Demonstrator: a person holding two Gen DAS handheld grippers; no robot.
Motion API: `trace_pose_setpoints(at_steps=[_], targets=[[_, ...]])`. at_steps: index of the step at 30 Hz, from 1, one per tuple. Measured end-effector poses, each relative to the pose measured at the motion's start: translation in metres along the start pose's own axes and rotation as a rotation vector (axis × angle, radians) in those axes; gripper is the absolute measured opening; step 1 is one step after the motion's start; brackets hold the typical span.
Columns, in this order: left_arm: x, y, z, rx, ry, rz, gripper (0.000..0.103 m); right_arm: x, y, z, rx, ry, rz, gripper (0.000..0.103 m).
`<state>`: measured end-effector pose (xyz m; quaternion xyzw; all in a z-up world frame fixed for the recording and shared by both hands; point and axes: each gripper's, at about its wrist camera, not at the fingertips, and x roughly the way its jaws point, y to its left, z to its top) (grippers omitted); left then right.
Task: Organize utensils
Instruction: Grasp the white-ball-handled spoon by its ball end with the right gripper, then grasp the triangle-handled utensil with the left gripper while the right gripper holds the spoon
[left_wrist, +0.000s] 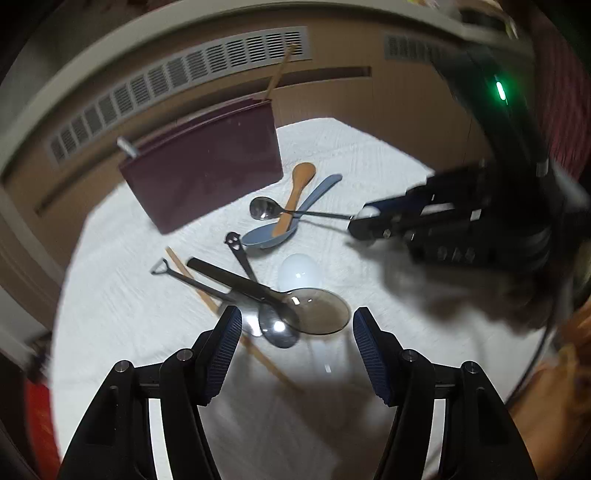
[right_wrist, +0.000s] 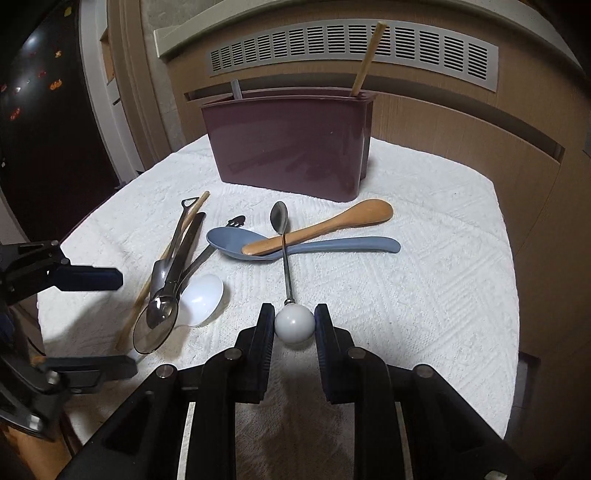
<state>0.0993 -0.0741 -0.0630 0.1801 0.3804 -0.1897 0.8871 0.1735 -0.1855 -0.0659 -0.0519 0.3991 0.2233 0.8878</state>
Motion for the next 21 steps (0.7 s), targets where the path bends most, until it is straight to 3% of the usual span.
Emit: trace_pose_setpoints(at_steps=[5, 10, 13, 14, 15, 21], targets=[[0.011, -0.014, -0.004, 0.13, 0.019, 0.048, 0.063, 0.0, -0.005, 0.0, 0.024, 0.003, 0.028, 0.02], [0.028, -0.01, 0.006, 0.137, 0.006, 0.1, 0.062, 0.001, -0.004, 0.0, 0.025, 0.008, 0.029, 0.02], [0.032, 0.003, 0.013, 0.084, -0.013, 0.097, 0.031, 0.002, -0.004, 0.0, 0.029, 0.015, 0.031, 0.02], [0.033, 0.009, 0.016, 0.061, -0.02, 0.098, 0.016, 0.002, -0.005, 0.0, 0.031, 0.016, 0.031, 0.02], [0.032, 0.018, 0.019, 0.023, -0.033, 0.09, 0.01, 0.002, -0.005, 0.0, 0.032, 0.019, 0.032, 0.02], [0.017, 0.091, 0.034, -0.249, -0.108, 0.062, 0.006, 0.002, -0.003, 0.004, 0.038, 0.035, 0.013, 0.02]])
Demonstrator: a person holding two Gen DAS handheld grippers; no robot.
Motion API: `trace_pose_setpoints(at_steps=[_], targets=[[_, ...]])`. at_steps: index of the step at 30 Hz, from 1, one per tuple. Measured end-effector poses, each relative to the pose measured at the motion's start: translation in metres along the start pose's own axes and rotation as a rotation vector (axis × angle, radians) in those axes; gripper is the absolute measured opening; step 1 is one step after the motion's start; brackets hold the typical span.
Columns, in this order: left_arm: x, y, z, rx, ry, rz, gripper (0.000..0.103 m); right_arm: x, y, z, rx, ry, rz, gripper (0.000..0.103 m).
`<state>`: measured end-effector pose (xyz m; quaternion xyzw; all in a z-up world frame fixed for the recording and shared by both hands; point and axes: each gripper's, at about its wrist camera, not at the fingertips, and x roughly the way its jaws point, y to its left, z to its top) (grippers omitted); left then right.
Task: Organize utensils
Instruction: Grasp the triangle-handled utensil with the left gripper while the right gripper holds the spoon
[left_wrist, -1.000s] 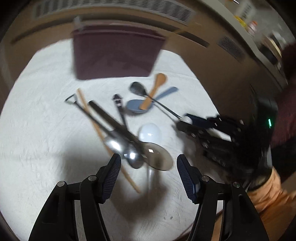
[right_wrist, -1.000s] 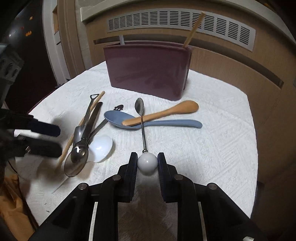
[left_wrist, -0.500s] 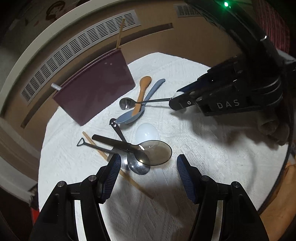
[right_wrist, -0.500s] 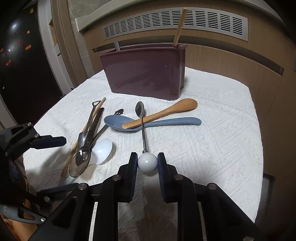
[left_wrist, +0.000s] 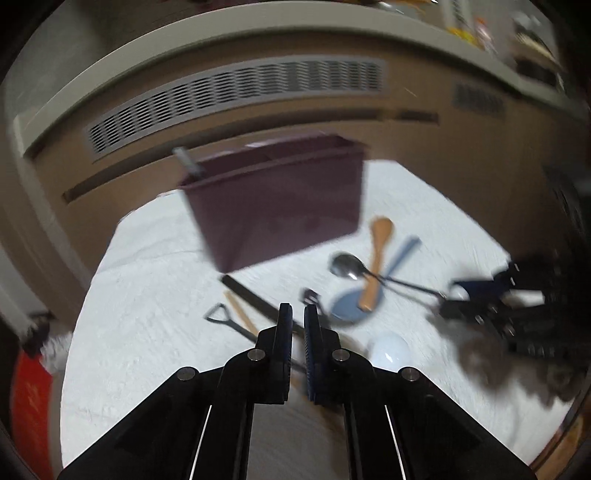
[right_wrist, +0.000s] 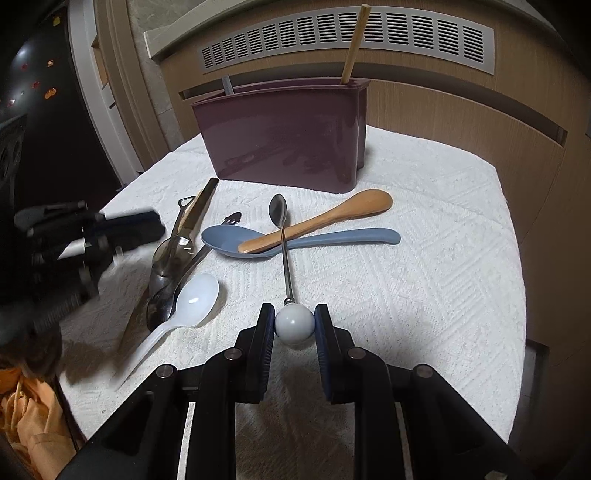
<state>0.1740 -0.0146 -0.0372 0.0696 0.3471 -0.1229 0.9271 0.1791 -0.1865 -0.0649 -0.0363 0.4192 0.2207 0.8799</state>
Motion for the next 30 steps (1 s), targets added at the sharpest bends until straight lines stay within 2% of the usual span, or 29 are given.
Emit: trace_pose_setpoints(at_steps=[6, 8, 10, 13, 14, 16, 18, 24, 26, 28, 30], targets=[[-0.011, 0.052, 0.014, -0.117, -0.06, 0.079, 0.006, -0.024, 0.013, 0.032, -0.047, -0.075, -0.008, 0.02], [-0.004, 0.064, 0.011, -0.146, -0.006, 0.083, 0.009, -0.026, 0.016, 0.042, -0.066, -0.083, -0.016, 0.02], [0.011, 0.079, 0.002, -0.239, 0.085, 0.066, 0.012, -0.022, 0.018, 0.05, -0.08, -0.075, -0.025, 0.02], [0.038, 0.089, -0.012, -0.366, 0.238, -0.03, 0.029, -0.009, 0.018, 0.053, -0.079, -0.045, -0.024, 0.02], [0.043, 0.088, -0.016, -0.394, 0.262, -0.051, 0.035, -0.004, 0.017, 0.053, -0.072, -0.035, -0.02, 0.02], [0.053, 0.086, -0.021, -0.445, 0.306, -0.092, 0.035, 0.0, 0.016, 0.048, -0.064, -0.02, -0.014, 0.02], [0.061, 0.082, -0.018, -0.472, 0.321, -0.091, 0.035, 0.006, 0.016, 0.043, -0.068, -0.005, -0.019, 0.02], [0.083, 0.072, 0.001, -0.447, 0.359, 0.055, 0.036, 0.02, 0.017, 0.027, -0.084, 0.019, -0.039, 0.02], [0.087, 0.068, 0.008, -0.413, 0.355, 0.094, 0.041, 0.023, 0.018, 0.026, -0.09, 0.018, -0.037, 0.02], [0.093, 0.061, 0.012, -0.339, 0.35, 0.117, 0.046, 0.022, 0.018, 0.024, -0.092, 0.015, -0.036, 0.02], [0.092, 0.051, 0.011, -0.227, 0.33, 0.126, 0.043, 0.022, 0.016, 0.023, -0.09, 0.01, -0.035, 0.02]])
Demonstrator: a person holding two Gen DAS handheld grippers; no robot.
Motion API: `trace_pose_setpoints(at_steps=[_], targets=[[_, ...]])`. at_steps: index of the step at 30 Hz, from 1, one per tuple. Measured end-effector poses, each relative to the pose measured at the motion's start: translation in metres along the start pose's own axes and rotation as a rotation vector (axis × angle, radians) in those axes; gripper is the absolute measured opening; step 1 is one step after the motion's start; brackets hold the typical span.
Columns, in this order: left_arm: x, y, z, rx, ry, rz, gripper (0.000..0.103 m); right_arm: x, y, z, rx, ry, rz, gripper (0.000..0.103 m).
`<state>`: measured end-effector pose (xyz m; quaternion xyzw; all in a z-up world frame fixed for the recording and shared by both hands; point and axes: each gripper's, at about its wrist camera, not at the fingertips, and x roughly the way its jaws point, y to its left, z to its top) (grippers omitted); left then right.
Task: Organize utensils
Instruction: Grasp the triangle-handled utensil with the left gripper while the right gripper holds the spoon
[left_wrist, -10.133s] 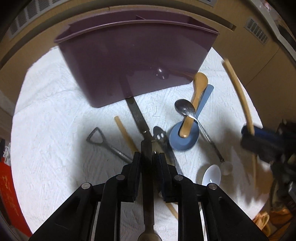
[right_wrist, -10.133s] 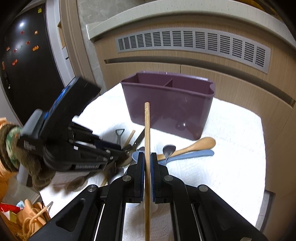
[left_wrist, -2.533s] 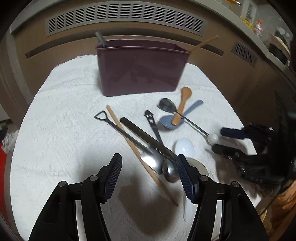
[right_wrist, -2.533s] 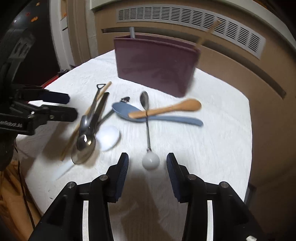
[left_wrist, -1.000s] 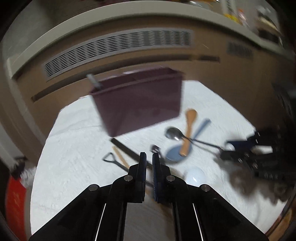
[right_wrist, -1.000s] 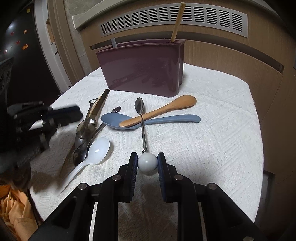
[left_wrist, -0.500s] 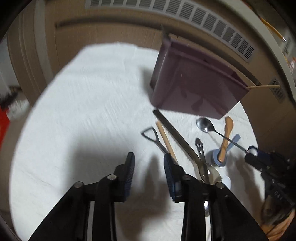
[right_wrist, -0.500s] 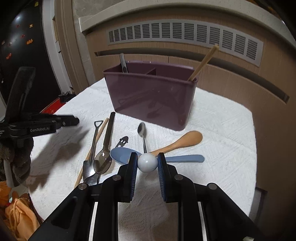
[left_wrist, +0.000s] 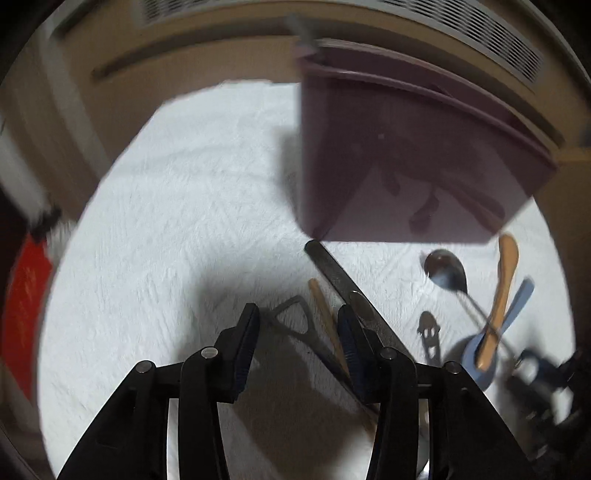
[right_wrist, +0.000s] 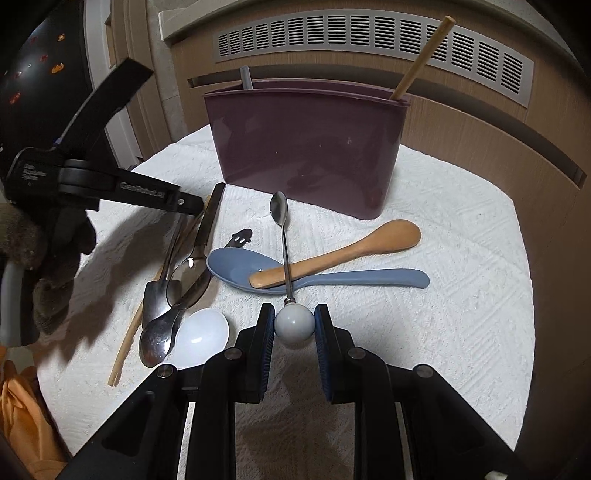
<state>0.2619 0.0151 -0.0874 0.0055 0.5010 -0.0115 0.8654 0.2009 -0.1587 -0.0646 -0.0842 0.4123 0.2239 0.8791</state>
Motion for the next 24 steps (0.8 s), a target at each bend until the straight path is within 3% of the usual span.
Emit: trace_pose_setpoints(at_steps=[1, 4, 8, 10, 13, 15, 19, 24], targets=[[-0.005, -0.003, -0.006, 0.07, -0.027, -0.006, 0.04, -0.001, -0.002, -0.001, 0.004, -0.005, 0.001, 0.02], [-0.016, 0.006, -0.018, 0.143, -0.044, -0.031, 0.038, -0.004, -0.006, -0.003, 0.019, -0.021, 0.011, 0.02], [-0.019, 0.026, -0.02, 0.085, -0.005, -0.039, 0.049, -0.002, -0.003, -0.002, 0.016, -0.012, 0.015, 0.02], [-0.019, 0.027, -0.015, 0.044, 0.031, -0.044, 0.05, -0.001, -0.001, -0.002, 0.006, -0.014, 0.015, 0.02], [-0.018, 0.021, -0.006, 0.014, 0.057, -0.022, 0.047, -0.002, -0.001, -0.002, 0.006, -0.018, 0.015, 0.02], [-0.021, 0.016, -0.006, 0.015, 0.051, -0.016, 0.03, -0.002, -0.002, -0.002, 0.012, -0.018, 0.017, 0.02], [-0.037, 0.01, -0.021, 0.038, -0.073, -0.017, 0.026, -0.005, -0.001, -0.004, 0.012, -0.032, 0.008, 0.02], [-0.09, 0.014, -0.037, 0.04, -0.255, -0.042, 0.026, -0.016, 0.004, -0.003, 0.002, -0.05, 0.002, 0.02]])
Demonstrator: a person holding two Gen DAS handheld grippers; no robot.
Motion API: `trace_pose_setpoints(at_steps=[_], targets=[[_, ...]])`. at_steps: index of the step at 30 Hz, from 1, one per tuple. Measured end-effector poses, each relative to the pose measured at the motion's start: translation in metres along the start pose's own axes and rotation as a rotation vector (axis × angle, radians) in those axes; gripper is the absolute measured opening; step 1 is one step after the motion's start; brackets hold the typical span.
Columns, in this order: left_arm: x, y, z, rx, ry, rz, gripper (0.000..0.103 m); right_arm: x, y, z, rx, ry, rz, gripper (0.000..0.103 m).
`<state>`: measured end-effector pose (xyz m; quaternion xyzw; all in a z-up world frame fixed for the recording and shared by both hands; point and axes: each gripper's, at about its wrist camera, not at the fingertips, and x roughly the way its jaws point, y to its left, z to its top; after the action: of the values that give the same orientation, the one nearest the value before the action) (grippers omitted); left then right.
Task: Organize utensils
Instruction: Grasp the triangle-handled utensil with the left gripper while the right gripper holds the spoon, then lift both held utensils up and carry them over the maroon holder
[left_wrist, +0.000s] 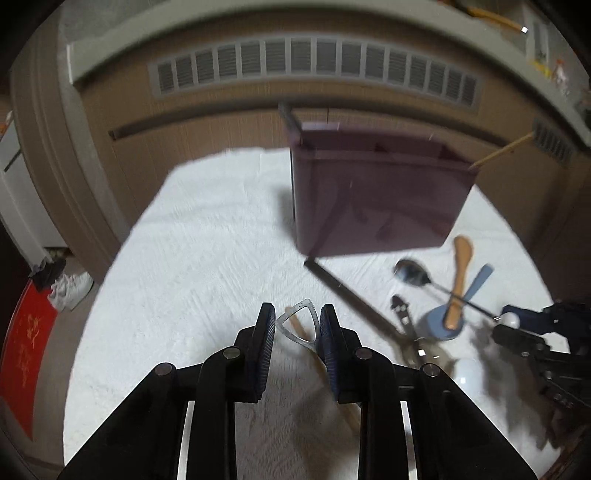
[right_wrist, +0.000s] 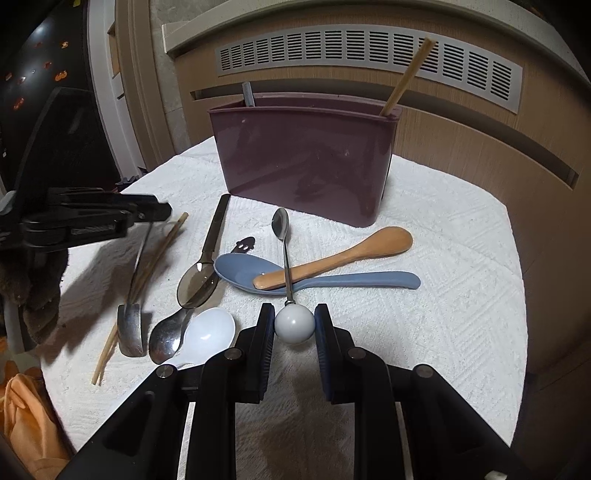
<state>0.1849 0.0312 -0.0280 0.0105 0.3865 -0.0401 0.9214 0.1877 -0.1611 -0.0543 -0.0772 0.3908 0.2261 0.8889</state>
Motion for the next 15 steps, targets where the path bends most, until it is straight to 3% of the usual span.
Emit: trace_pose_setpoints(at_steps=[7, 15], targets=[[-0.059, 0.0, 0.016, 0.043, -0.188, 0.003, 0.024, -0.026, 0.005, 0.018, -0.002, -0.054, -0.028, 0.02], [-0.085, 0.013, 0.023, 0.032, -0.286, -0.038, 0.022, -0.059, 0.014, 0.045, -0.034, -0.108, -0.071, 0.02]])
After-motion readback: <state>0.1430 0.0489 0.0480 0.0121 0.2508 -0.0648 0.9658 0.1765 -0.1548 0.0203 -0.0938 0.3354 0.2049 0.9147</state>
